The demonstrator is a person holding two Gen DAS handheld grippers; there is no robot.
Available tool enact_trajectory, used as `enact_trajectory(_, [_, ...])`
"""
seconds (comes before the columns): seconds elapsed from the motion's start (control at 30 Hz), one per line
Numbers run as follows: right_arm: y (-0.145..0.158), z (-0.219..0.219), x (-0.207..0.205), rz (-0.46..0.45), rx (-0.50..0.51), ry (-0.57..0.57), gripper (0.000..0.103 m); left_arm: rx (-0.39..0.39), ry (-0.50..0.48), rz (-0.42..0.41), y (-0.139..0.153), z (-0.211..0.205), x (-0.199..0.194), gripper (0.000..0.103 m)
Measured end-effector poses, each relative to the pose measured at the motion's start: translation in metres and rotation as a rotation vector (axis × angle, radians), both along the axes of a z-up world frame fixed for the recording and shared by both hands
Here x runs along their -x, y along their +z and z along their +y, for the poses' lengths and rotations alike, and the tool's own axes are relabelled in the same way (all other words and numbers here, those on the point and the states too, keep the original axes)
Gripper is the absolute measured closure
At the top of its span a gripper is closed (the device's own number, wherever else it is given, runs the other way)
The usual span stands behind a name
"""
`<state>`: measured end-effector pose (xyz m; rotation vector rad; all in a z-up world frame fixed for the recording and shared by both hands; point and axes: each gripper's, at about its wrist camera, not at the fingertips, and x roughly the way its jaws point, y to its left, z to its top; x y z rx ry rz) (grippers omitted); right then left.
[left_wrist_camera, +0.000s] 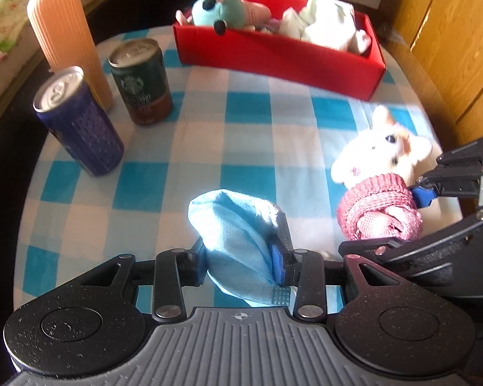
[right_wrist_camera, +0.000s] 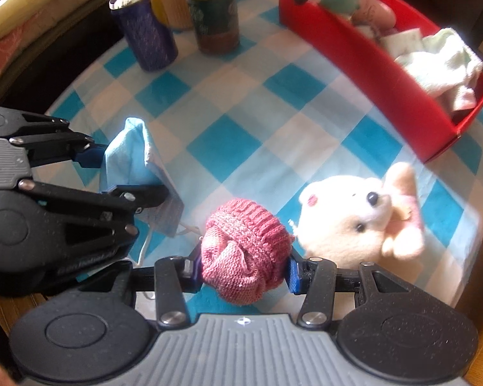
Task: Organize soft objects
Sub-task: 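Carry the blue mask and pink hat over the red box with both tools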
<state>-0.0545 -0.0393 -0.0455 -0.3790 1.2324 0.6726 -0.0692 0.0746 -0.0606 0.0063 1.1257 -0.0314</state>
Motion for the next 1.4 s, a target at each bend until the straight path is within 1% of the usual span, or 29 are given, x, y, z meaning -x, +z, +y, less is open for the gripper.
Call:
enact_trajectory(0.3, [0.043,-0.008,-0.010,-0.073,-0.107,-0.059,0.078,0.041,0.032,-0.085,0.032,0.004,-0.012,0.064])
enact_trajectory(0.47, [0.061,-0.014,-0.015,-0.111,-0.149,-0.089,0.078,0.046,0.041,-0.110,0.044,0.006,-0.023,0.063])
enact_trajectory(0.77, [0.077,-0.031,-0.037,-0.158,-0.172,-0.164,0.078,0.051,0.010,-0.133,0.060,-0.009,-0.053,0.063])
enact_trajectory(0.9, [0.086,-0.035,-0.048,-0.191,-0.179,-0.198,0.078,0.063,0.013,-0.146,0.066,-0.011,-0.070,0.062])
enact_trajectory(1.0, [0.091,-0.038,-0.057,-0.198,-0.188,-0.219,0.078,0.055,0.007,-0.157,0.071,-0.015,-0.085,0.062])
enact_trajectory(1.4, [0.099,-0.058,-0.099,-0.237,-0.176,-0.313,0.078,0.052,-0.029,-0.181,0.080,-0.034,-0.134,0.063])
